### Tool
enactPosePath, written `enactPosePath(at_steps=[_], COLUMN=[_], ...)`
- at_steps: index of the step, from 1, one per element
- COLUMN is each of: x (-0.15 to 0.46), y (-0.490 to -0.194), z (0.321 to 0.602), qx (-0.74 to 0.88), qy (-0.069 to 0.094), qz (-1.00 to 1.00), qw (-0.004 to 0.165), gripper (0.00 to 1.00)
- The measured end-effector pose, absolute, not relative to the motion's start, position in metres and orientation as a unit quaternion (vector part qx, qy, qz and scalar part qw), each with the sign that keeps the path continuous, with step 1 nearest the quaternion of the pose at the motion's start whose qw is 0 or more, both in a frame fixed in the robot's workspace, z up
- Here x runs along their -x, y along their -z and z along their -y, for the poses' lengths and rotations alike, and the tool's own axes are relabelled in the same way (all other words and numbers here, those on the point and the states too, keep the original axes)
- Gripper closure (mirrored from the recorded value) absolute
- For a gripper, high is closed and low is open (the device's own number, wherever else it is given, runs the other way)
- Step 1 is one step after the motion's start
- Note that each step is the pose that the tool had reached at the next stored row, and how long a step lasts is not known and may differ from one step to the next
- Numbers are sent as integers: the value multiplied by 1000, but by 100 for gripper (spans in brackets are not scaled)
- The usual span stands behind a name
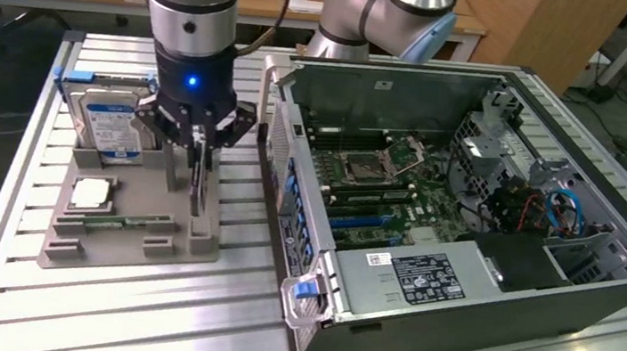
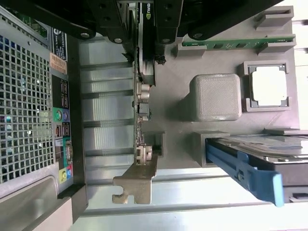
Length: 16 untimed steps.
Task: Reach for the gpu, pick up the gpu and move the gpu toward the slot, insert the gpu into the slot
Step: 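Pick up the gpu and move the gpu toward the slot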
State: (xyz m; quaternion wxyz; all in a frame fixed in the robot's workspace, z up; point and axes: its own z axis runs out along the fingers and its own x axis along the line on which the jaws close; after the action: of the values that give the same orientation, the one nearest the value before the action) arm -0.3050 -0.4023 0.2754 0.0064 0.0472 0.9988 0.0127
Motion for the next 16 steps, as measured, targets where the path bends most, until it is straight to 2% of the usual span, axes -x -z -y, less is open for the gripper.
enactPosePath(at_steps=[16], x=[305], y=[-330], z=[402], qx=[-47], qy=[-23], qz=[-999], qw=[7], gripper=[73])
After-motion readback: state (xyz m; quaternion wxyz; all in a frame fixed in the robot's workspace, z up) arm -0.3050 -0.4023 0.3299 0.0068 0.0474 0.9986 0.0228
